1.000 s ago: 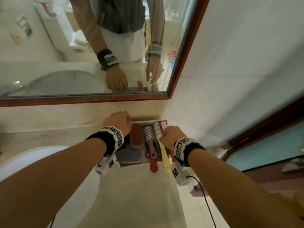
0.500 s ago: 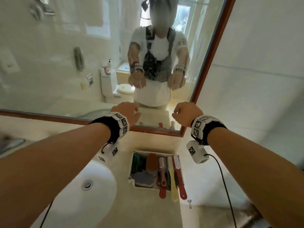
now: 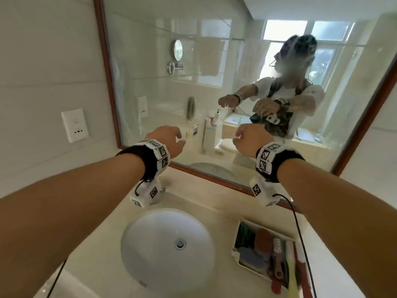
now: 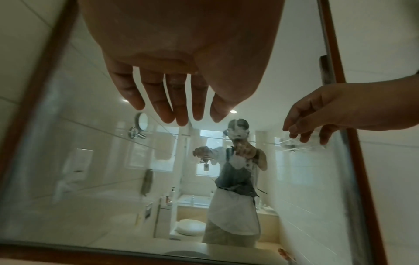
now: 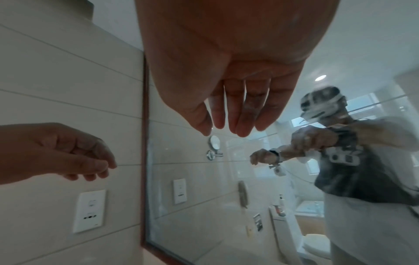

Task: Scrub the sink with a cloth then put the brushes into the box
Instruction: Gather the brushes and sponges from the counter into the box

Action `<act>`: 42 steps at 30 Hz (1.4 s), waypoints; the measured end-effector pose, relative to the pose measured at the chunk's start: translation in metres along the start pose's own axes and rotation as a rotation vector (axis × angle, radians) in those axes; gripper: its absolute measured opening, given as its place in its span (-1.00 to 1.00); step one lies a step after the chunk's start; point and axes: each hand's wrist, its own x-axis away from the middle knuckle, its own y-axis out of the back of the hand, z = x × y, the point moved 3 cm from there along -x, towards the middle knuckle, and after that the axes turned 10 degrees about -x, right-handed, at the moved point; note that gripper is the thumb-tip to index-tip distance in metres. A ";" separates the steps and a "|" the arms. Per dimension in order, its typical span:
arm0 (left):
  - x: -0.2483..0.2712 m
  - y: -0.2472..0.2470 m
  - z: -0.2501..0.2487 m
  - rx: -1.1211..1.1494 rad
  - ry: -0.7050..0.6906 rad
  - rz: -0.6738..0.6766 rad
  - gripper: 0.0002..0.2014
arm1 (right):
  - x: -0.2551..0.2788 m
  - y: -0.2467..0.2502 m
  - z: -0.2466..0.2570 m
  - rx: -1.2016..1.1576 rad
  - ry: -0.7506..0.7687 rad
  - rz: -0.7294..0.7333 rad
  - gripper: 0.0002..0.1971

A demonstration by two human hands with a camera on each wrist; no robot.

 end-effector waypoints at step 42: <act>-0.201 -0.280 0.462 -0.029 0.114 0.529 -0.62 | -0.238 -0.520 0.318 -0.116 -0.107 0.620 -0.68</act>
